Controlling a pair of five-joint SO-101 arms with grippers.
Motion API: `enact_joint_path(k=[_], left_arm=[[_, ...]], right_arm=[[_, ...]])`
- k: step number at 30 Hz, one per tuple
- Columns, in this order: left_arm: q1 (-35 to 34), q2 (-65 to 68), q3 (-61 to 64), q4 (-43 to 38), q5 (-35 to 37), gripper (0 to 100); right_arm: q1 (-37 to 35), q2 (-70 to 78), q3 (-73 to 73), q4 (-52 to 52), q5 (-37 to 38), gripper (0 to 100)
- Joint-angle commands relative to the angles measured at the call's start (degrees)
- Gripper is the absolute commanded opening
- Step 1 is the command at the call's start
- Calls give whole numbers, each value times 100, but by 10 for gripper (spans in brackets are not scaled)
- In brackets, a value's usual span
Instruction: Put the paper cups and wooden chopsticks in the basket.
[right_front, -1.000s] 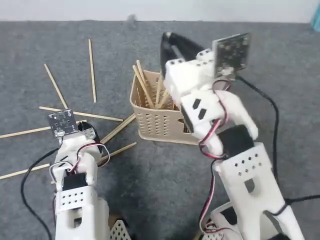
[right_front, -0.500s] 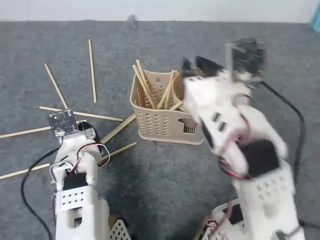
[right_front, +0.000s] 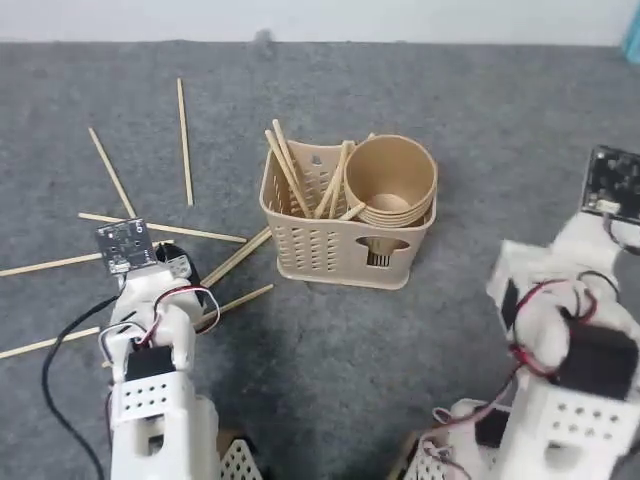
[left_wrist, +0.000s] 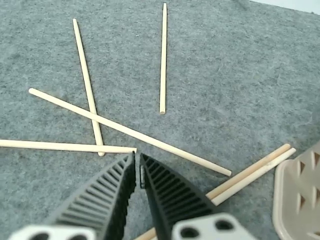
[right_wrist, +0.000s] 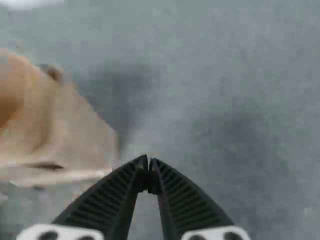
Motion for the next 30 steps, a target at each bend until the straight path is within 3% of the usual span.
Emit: enact_joint_path(k=[1, 6, 13, 21, 30], left_arm=[[-53, -97, -31, -114, -62, 13], [-53, -97, -31, -35, -62, 13], [-334, -105, -233, 369, -62, 13], [-316, -308, -242, 457, -264, 13], [35, -2760, 338, 1969, -466, 13]], right_arm=[[664, 154, 879, -497, 809, 6], [1305, 400, 2505, -2053, 1073, 6], [1288, 400, 4079, -3046, 1020, 6], [840, 136, 4695, -3116, 1011, 6], [804, -1121, 5451, -3108, 1029, 6]])
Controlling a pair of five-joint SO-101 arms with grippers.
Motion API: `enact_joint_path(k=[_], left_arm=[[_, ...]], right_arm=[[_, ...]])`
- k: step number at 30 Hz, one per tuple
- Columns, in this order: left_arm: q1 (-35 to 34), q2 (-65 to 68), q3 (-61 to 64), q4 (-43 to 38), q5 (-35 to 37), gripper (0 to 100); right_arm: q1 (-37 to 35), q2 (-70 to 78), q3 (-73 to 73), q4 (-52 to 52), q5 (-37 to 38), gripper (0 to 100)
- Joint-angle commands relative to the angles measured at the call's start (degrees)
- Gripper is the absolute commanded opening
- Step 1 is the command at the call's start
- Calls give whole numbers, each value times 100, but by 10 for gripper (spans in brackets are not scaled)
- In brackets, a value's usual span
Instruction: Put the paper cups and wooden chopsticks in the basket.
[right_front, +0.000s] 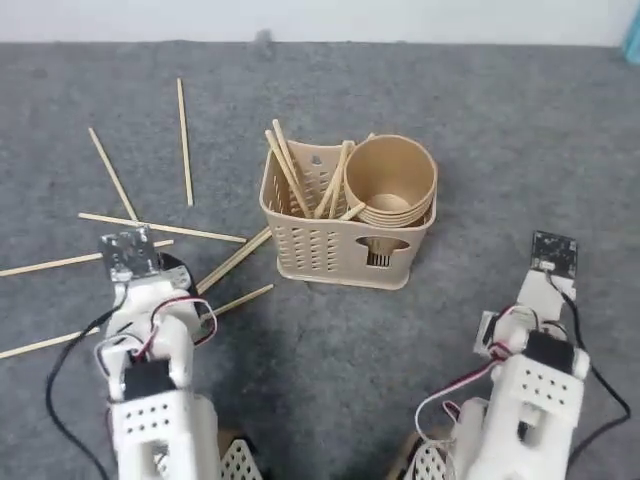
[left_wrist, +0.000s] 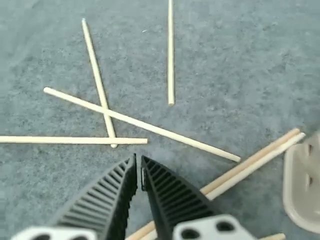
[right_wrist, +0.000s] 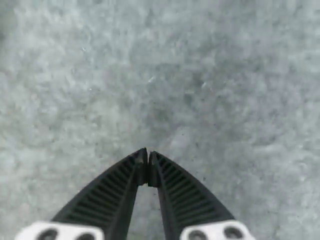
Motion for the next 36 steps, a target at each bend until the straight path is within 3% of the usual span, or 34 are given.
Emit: enact_joint_path(k=[1, 5, 10, 15, 24, 26, 31, 36], left_arm=[[149, -1644, 303, 686, -53, 13], [316, -2602, 259, 1749, -70, 13], [712, -2356, 268, 1644, -563, 13], [738, -2356, 268, 1626, -545, 13], [686, -2356, 251, 1626, -536, 13], [396, -2356, 215, 1626, -448, 18], [-941, -2321, -251, 1662, 571, 126], [-2444, -2312, -312, 1785, 440, 148]], right_arm=[[-66, -708, 185, -31, 97, 6], [-75, -1508, 554, -31, 114, 6], [-224, -2413, 1011, -22, 123, 6], [-752, -3152, 1301, 286, 123, 6], [-822, -3741, 1521, 391, 123, 6], [-822, -3705, 1521, 391, 123, 6], [-822, -3705, 1556, 391, 123, 6], [-822, -3705, 1565, 391, 123, 6]])
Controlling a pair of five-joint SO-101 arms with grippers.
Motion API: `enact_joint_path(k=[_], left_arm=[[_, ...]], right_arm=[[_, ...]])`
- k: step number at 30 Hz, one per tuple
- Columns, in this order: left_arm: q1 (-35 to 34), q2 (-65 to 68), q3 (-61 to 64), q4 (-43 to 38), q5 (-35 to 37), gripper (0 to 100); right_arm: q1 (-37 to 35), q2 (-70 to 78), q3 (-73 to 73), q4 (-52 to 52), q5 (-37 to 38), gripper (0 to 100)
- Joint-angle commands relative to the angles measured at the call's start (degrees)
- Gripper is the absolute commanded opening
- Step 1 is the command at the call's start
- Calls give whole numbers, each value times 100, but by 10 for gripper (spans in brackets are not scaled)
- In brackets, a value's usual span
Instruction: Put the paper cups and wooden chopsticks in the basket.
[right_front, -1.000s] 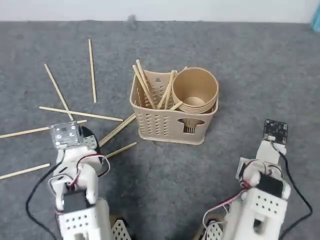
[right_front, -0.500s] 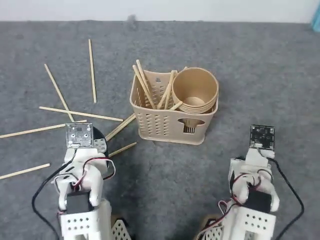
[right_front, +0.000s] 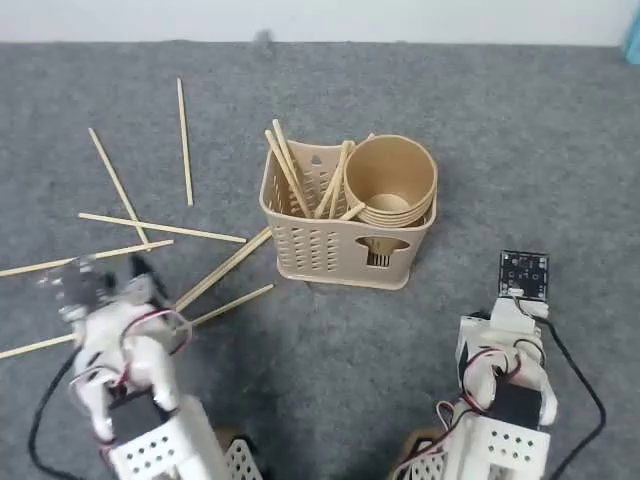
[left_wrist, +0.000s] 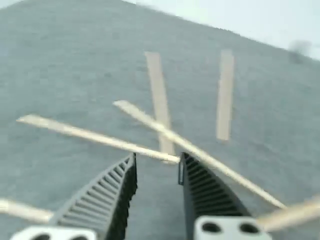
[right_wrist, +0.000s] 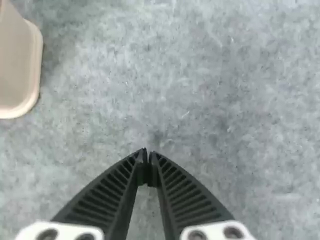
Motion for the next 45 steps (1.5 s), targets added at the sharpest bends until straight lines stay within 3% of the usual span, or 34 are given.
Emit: enact_joint_path(k=[1, 9, 13, 20, 24, 28, 37, 45], left_arm=[[-1389, 26, -224, 88, -123, 148], [-2251, 35, -418, 993, -316, 149], [-2505, 299, -567, 1011, -334, 151], [-2664, 3059, -1982, 686, -299, 152], [-3235, 5240, -3187, 105, -70, 152], [-3807, 7631, -4787, 158, -79, 152], [-4457, 12308, -9288, 2215, -167, 148], [-4905, 14136, -12426, 3305, -149, 148]], right_arm=[[-40, -48, -62, 57, 70, 6], [-40, -48, -53, 57, 70, 6], [-40, -48, -53, 57, 70, 6], [-31, -48, -53, 92, 79, 6], [-22, -48, -53, 92, 79, 6], [-31, -48, -53, 92, 79, 6], [-31, -48, -53, 92, 343, 6], [-40, -48, -53, 92, 352, 6]])
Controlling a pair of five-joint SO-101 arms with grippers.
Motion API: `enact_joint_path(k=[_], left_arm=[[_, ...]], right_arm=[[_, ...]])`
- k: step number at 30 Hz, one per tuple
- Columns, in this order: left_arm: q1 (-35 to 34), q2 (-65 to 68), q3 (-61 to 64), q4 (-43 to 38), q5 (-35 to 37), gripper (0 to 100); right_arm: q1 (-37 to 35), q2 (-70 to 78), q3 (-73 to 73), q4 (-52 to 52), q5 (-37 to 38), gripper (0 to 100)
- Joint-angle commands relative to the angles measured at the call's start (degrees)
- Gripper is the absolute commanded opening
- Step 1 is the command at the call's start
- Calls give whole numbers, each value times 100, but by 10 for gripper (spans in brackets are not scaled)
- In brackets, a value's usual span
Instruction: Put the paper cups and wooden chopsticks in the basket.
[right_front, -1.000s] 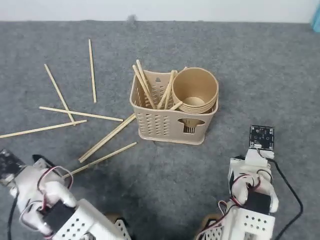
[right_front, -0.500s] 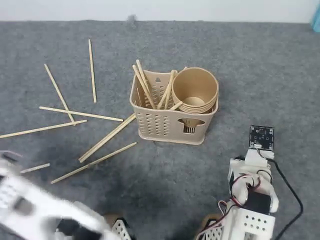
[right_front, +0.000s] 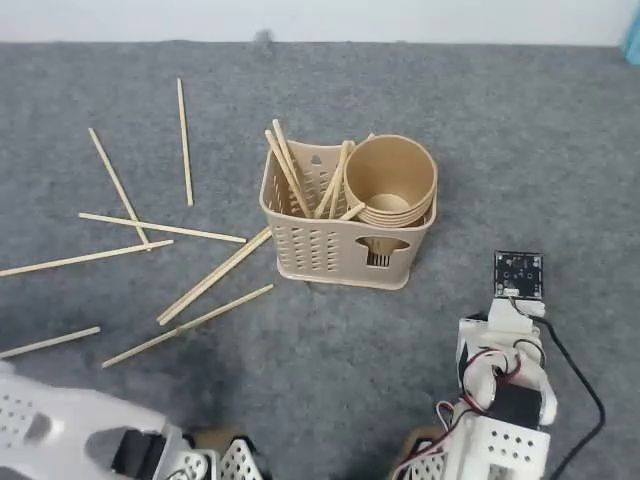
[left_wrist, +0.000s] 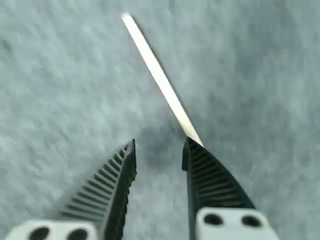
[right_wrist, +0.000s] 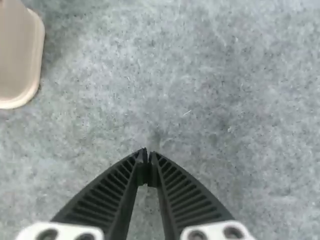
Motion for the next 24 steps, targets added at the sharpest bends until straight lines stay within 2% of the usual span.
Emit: enact_joint_path(k=[1, 6, 14, 20, 24], left_arm=[[-229, 457, -1754, 457, -9, 148], [-281, 791, -2510, 615, 9, 148], [-281, 1336, -2571, 167, 264, 148], [-264, 1732, -2571, -237, 589, 148], [-211, 1881, -2580, -246, 607, 147]], right_arm=[[-40, -48, -53, 40, 70, 6], [-40, -48, -53, 40, 79, 6], [-40, -48, -53, 40, 88, 6], [-48, -101, -53, 163, 448, 6], [-48, -101, -53, 171, 466, 6]])
